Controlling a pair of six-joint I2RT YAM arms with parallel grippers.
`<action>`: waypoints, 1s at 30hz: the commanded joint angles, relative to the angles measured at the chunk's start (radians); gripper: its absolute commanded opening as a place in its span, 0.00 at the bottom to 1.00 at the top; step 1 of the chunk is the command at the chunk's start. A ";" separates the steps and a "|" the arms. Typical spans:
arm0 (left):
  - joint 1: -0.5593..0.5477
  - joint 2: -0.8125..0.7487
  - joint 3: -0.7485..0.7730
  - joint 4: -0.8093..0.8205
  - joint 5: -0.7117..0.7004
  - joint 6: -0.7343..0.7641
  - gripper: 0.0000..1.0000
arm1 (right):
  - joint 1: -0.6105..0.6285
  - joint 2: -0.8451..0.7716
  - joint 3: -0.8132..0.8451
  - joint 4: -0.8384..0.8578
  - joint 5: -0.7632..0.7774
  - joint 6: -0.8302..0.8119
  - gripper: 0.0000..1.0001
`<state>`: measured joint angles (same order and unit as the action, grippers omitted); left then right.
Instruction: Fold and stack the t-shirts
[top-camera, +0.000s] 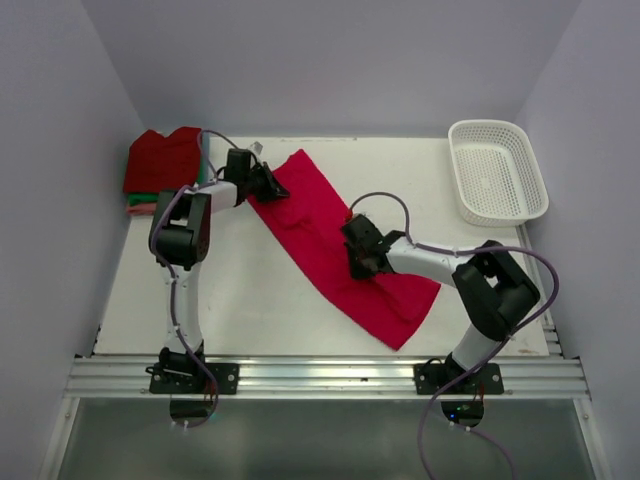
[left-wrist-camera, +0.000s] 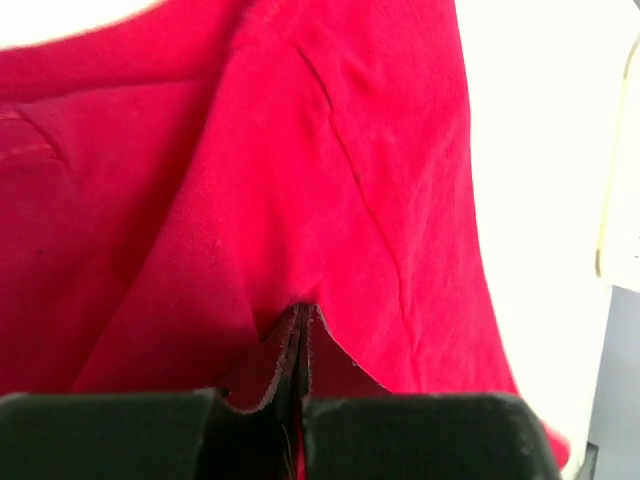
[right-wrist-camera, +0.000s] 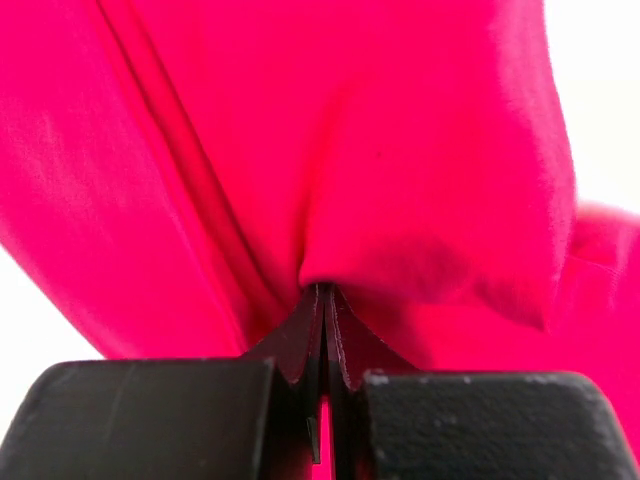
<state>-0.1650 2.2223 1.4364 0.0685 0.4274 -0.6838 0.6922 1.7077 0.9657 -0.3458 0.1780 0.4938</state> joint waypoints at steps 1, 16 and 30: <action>0.021 0.118 0.135 -0.122 0.037 0.061 0.00 | 0.070 0.004 -0.074 -0.226 -0.153 0.087 0.00; -0.008 0.505 0.674 -0.064 0.361 -0.065 0.00 | 0.259 0.050 0.067 -0.308 -0.134 0.281 0.00; 0.021 0.487 0.696 0.887 0.597 -0.600 0.00 | 0.259 -0.054 0.229 -0.323 0.084 0.273 0.00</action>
<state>-0.1764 2.8395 2.1864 0.5648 0.9710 -1.1149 0.9489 1.7374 1.1465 -0.6582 0.1719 0.7746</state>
